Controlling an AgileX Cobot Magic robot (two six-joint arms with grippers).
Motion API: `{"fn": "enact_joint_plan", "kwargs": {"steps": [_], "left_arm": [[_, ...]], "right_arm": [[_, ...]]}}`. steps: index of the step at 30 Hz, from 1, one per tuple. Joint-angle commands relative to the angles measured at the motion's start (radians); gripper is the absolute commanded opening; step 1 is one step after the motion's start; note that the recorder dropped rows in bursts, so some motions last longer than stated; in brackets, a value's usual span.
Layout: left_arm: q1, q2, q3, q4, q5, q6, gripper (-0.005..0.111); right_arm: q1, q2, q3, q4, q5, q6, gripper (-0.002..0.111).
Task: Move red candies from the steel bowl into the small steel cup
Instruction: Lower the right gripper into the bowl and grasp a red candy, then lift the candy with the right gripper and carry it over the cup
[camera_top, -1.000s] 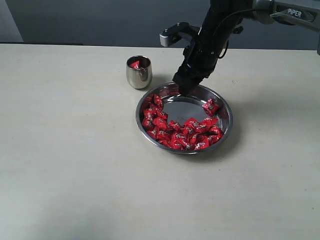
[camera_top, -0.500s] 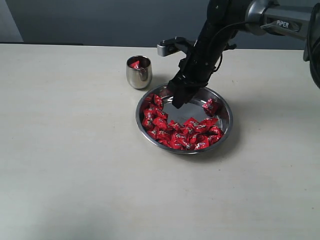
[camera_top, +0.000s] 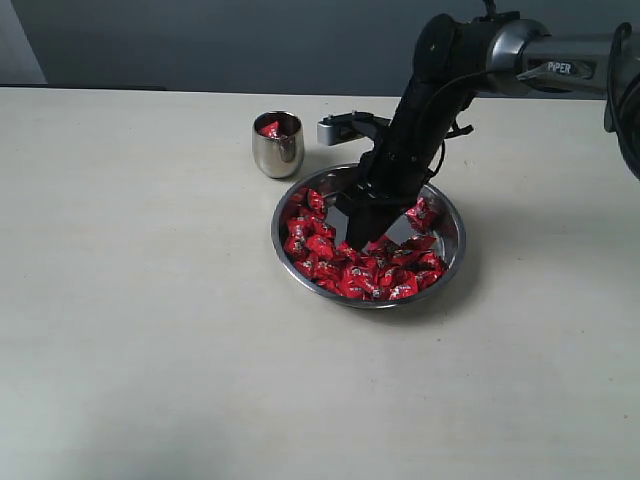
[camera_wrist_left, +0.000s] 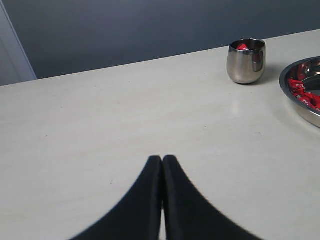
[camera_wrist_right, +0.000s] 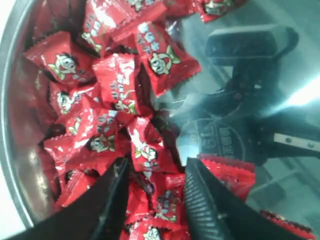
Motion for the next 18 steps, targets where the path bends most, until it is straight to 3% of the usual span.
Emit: {"fn": "enact_joint_plan", "kwargs": {"steps": [1,12,14,18], "left_arm": [[-0.010,-0.004,-0.001,0.000,-0.007,-0.006,0.000],[-0.010,-0.004,-0.001,0.000,-0.007,-0.006,0.000],[-0.010,-0.004,-0.001,0.000,-0.007,-0.006,0.000],[-0.010,-0.004,-0.001,0.000,-0.007,-0.006,0.000]], "right_arm": [[0.003,0.007,0.010,0.037,-0.001,-0.025,0.037],[0.022,0.034,0.010,0.026,-0.001,-0.025,0.036],[0.022,0.034,0.010,0.017,-0.001,-0.038,0.030],[0.022,0.027,0.010,0.015,-0.017,-0.052,0.006]]}}
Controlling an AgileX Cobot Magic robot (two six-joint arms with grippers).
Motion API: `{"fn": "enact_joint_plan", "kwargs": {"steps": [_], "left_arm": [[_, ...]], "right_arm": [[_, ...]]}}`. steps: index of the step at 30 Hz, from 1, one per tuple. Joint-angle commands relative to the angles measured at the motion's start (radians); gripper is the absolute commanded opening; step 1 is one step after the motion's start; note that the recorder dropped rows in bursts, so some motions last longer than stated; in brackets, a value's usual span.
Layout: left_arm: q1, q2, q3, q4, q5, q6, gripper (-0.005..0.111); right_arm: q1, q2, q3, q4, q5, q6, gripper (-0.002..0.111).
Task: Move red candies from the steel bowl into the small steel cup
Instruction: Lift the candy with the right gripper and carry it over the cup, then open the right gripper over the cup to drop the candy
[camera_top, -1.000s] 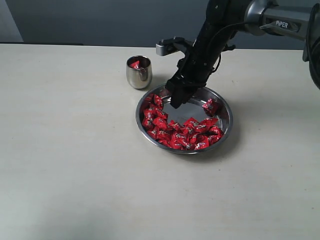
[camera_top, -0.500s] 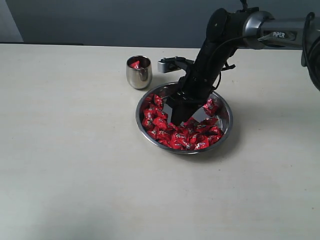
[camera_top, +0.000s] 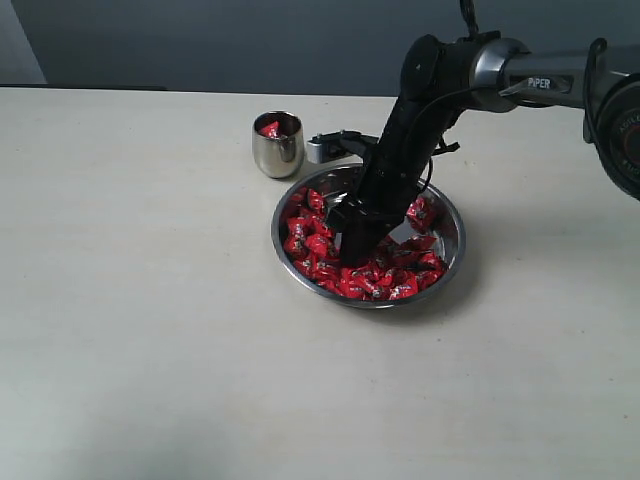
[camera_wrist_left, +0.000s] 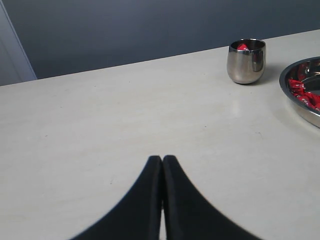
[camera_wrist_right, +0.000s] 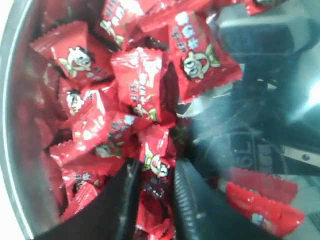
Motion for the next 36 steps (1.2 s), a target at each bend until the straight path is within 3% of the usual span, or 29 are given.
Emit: {"fn": "enact_joint_plan", "kwargs": {"steps": [1,6,13,19,24,27,31,36], "left_arm": [[-0.010,-0.004,-0.001,0.000,-0.007,-0.006,0.000],[-0.010,-0.004,-0.001,0.000,-0.007,-0.006,0.000],[-0.010,-0.004,-0.001,0.000,-0.007,-0.006,0.000],[-0.010,-0.004,-0.001,0.000,-0.007,-0.006,0.000],[-0.010,-0.004,-0.001,0.000,-0.007,-0.006,0.000],[-0.010,-0.004,-0.001,0.000,-0.007,-0.006,0.000],[-0.010,-0.004,-0.001,0.000,-0.007,-0.006,0.000],[-0.010,-0.004,-0.001,0.000,-0.007,-0.006,0.000]], "right_arm": [[0.000,-0.015,0.002,-0.008,-0.036,-0.019,0.002],[0.000,-0.053,-0.003,-0.008,-0.100,-0.055,-0.001],[0.000,-0.106,-0.003,0.039,-0.431,-0.074,-0.001],[0.003,-0.103,-0.044,0.250,-0.654,-0.202,-0.001],[0.026,-0.086,-0.044,0.521,-0.753,-0.474,-0.001],[0.030,-0.066,-0.044,0.540,-0.797,-0.482,0.001],[0.030,-0.055,-0.044,0.553,-0.816,-0.482,0.014],[0.030,-0.046,-0.048,0.569,-0.823,-0.482,0.015]]}}
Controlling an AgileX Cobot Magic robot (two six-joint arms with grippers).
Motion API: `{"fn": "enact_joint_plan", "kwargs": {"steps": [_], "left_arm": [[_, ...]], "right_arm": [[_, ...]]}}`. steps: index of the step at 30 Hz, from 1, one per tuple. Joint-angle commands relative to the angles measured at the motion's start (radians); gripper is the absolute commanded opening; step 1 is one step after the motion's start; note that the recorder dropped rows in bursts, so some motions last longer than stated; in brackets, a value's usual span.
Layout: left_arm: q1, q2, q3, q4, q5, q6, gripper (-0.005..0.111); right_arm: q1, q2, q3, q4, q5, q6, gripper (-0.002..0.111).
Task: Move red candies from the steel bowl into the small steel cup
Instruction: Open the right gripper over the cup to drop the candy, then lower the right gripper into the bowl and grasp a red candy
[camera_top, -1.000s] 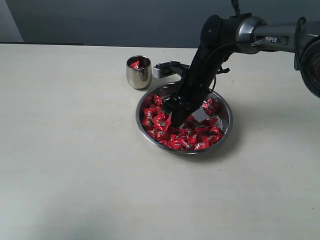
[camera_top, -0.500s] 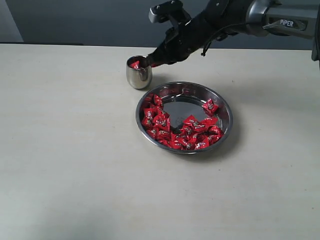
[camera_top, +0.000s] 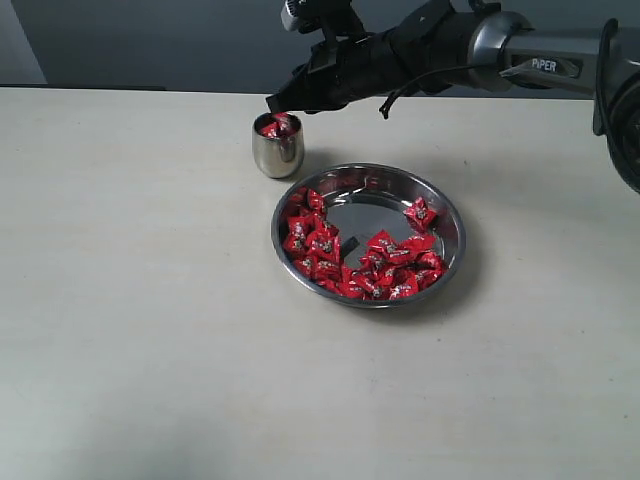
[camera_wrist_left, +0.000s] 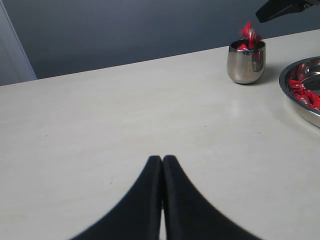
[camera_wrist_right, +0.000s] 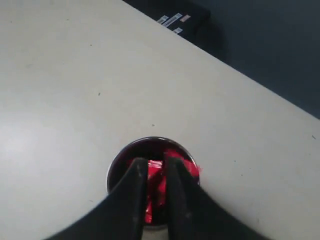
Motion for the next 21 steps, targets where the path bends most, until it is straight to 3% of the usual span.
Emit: {"fn": "enact_joint_plan", "kwargs": {"steps": [1,6,11,14,21], "left_arm": [[-0.010,-0.004,-0.001,0.000,-0.007,-0.006,0.000],[-0.010,-0.004,-0.001,0.000,-0.007,-0.006,0.000],[-0.010,-0.004,-0.001,0.000,-0.007,-0.006,0.000],[-0.010,-0.004,-0.001,0.000,-0.007,-0.006,0.000],[-0.010,-0.004,-0.001,0.000,-0.007,-0.006,0.000]], "right_arm": [[-0.002,0.004,-0.012,0.015,-0.009,-0.007,0.015],[-0.002,0.004,-0.012,0.025,0.002,-0.007,0.015],[-0.002,-0.002,-0.012,-0.012,0.158,-0.007,0.015],[-0.002,-0.008,-0.012,-0.105,0.267,0.006,0.015],[-0.002,-0.046,-0.012,-0.472,0.419,0.267,0.015]]}}
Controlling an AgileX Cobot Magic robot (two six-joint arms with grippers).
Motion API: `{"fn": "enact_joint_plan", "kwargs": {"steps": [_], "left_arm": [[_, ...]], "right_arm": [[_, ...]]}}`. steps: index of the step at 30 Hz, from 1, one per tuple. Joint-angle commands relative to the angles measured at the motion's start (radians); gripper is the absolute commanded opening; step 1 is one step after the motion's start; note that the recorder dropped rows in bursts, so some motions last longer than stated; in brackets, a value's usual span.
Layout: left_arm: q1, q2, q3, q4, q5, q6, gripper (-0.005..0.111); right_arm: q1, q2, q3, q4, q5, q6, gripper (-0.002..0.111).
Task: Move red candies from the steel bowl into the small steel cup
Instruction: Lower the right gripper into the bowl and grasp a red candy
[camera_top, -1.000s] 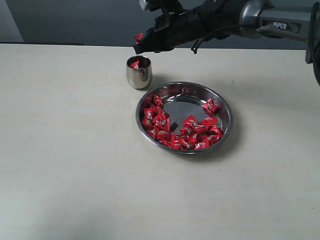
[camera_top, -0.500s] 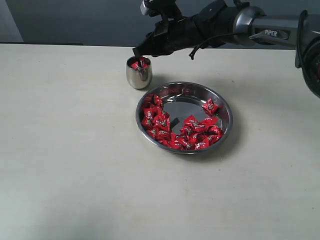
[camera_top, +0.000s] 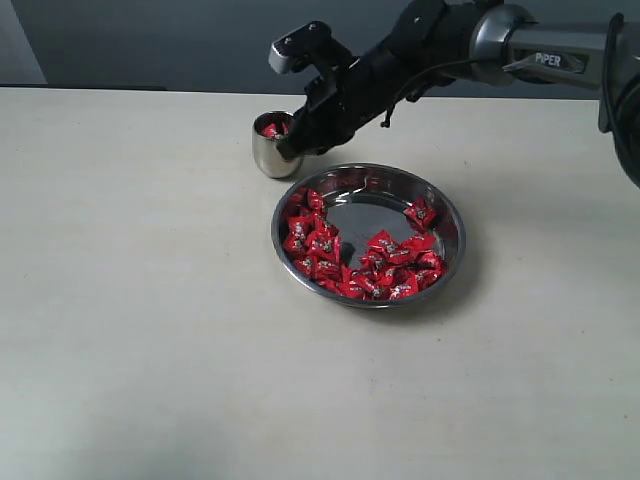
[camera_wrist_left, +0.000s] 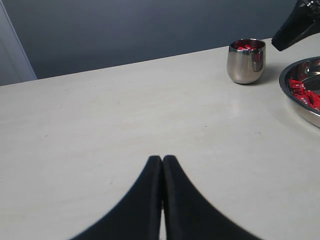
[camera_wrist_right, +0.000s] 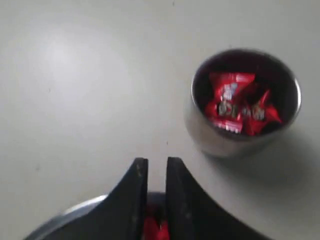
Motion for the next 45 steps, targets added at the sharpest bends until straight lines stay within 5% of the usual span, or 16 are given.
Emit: {"fn": "enact_joint_plan", "kwargs": {"steps": [1,8,32,37,45], "left_arm": [[-0.010,-0.004,-0.001,0.000,-0.007,-0.006,0.000],[-0.010,-0.004,-0.001,0.000,-0.007,-0.006,0.000],[-0.010,-0.004,-0.001,0.000,-0.007,-0.006,0.000],[-0.010,-0.004,-0.001,0.000,-0.007,-0.006,0.000],[-0.010,-0.004,-0.001,0.000,-0.007,-0.006,0.000]], "right_arm": [[-0.004,-0.041,-0.005,-0.235,0.135,0.169,0.015],[-0.004,-0.050,-0.003,-0.436,0.330,0.328,0.015],[-0.004,-0.017,-0.003,-0.482,0.436,0.446,0.016],[-0.004,-0.017,-0.003,-0.411,0.436,0.406,0.047],[-0.003,0.035,-0.003,-0.278,0.462,0.404,0.041]]}}
